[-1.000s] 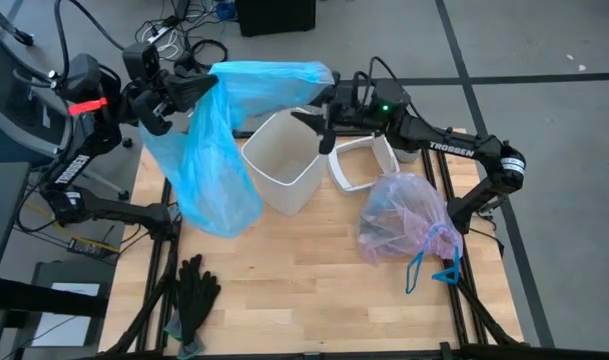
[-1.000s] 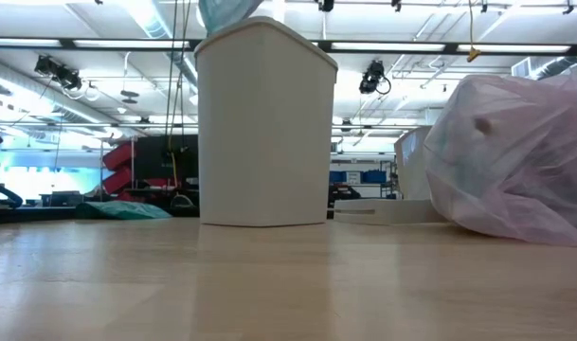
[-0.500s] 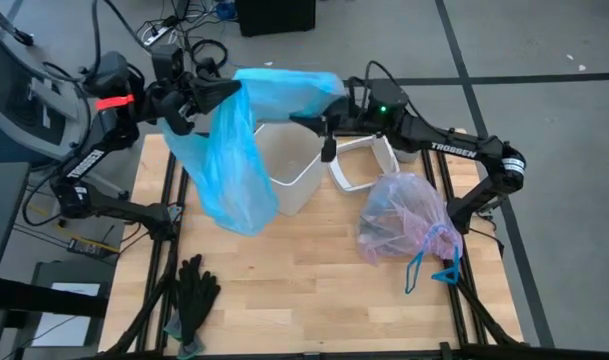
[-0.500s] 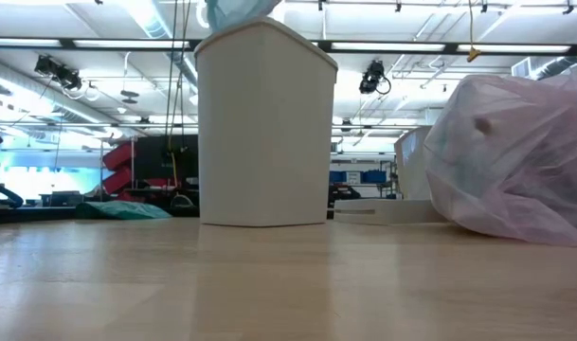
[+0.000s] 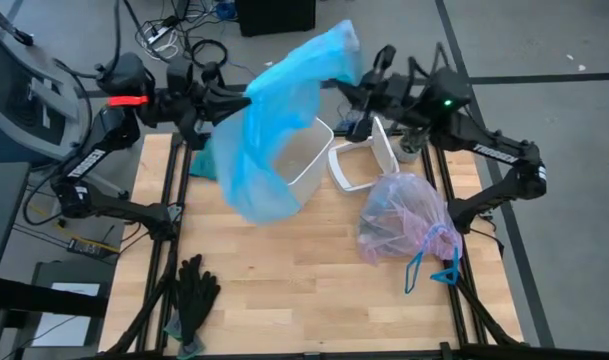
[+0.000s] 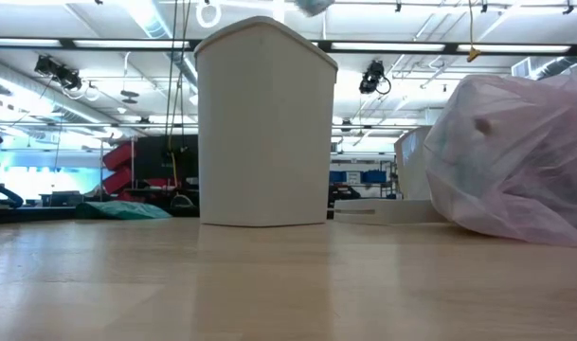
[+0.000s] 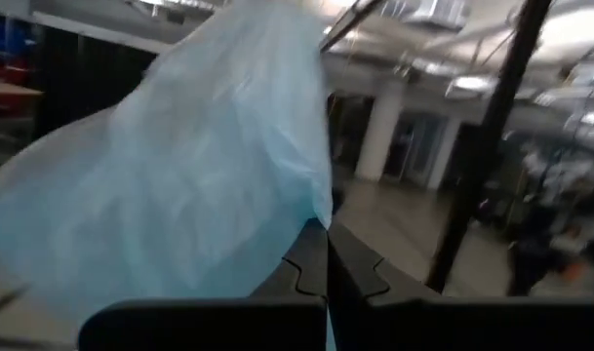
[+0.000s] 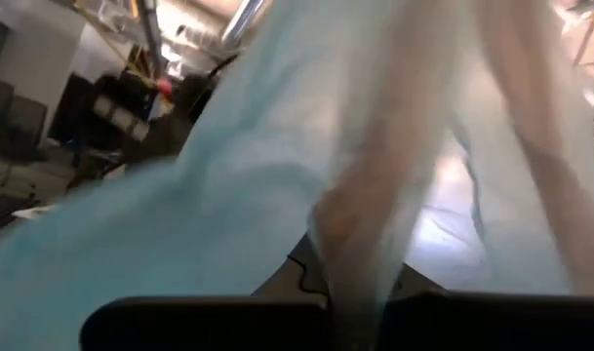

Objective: Place trash/remove bag and relplace
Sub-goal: Put the blue trash bag in the trash bin

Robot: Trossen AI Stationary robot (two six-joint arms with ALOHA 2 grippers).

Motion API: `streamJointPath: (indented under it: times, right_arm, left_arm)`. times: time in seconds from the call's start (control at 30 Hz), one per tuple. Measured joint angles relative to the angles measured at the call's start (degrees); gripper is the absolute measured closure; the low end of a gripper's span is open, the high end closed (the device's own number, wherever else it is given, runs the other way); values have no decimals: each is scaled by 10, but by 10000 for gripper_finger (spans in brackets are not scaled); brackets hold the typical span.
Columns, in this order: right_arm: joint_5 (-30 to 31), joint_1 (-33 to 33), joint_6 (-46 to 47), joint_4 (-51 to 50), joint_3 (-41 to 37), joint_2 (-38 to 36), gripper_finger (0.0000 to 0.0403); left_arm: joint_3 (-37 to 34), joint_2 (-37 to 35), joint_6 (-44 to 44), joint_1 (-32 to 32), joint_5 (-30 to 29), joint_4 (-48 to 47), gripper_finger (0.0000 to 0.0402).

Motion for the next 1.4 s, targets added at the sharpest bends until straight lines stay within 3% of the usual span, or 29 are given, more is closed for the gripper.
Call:
streamJointPath:
  times: [0.1, 0.23, 0.3, 0.57, 0.77, 1.03, 1.3, 1.4]
  right_arm:
    - [1, 4, -9, -5, 16, 0, 403]
    - [0, 14, -25, -4, 31, 1, 403]
    - [0, 17, -26, -2, 34, 1, 403]
    - [25, 37, -67, -7, 34, 1, 403]
    - [37, 49, -94, 9, 36, 1, 403]
    - [28, 48, -18, -117, 45, 15, 403]
    - [-30, 48, 52, -190, 45, 58, 403]
    - [-47, 48, 61, -194, 45, 67, 403]
  left_arm:
    - [0, 10, 69, 0, -42, -26, 401]
    - [0, 25, 183, 0, -167, -13, 401]
    - [0, 35, 227, 0, -194, 1, 401]
    - [0, 74, 248, 0, -192, 5, 400]
    - [-1, 86, 208, -9, -113, -49, 399]
    - [0, 82, 188, -9, -74, -131, 398]
    - [0, 59, 190, 8, -85, -242, 398]
    - [0, 60, 190, 8, -130, -304, 398]
